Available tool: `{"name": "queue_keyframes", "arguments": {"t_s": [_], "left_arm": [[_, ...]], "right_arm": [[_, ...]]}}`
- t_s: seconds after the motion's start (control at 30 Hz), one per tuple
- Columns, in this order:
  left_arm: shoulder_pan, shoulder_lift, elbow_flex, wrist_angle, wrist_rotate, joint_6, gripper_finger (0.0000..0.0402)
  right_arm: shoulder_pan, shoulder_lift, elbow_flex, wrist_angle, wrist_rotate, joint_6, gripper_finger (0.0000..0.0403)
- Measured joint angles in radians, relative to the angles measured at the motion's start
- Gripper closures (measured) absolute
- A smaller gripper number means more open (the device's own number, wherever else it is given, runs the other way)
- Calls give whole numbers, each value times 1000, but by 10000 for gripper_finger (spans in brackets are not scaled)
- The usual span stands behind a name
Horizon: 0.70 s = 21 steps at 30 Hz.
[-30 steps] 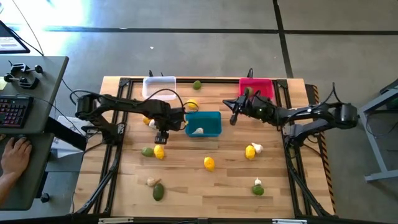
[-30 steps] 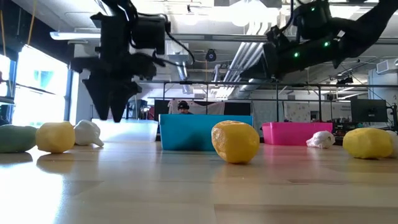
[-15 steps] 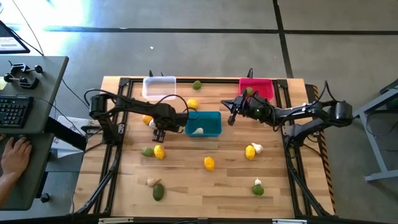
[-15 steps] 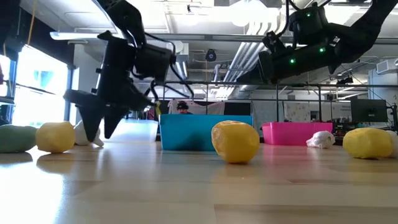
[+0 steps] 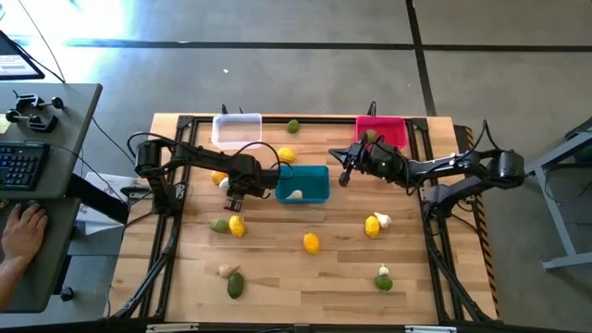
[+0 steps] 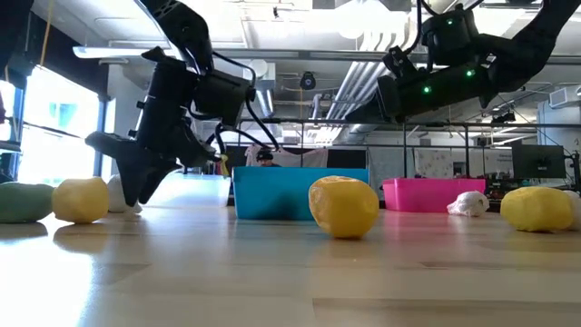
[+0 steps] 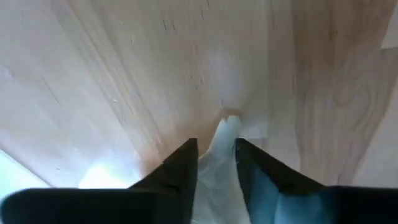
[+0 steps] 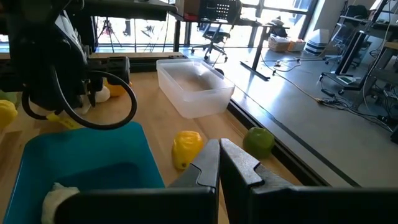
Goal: Sort produce into baskets
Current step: Put the garlic into the blue bin
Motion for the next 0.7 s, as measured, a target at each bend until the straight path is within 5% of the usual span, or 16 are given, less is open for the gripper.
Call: {"name": "queue_keyframes", "arguments": {"t_s": [0.23, 0.7], "left_arm": [[0, 0, 0, -11, -10, 0, 396], [0, -119, 106, -25, 129, -42, 401]], "right_arm": [[0, 0, 0, 0, 0, 0, 403], [0, 0, 0, -17, -1, 38, 403]]}}
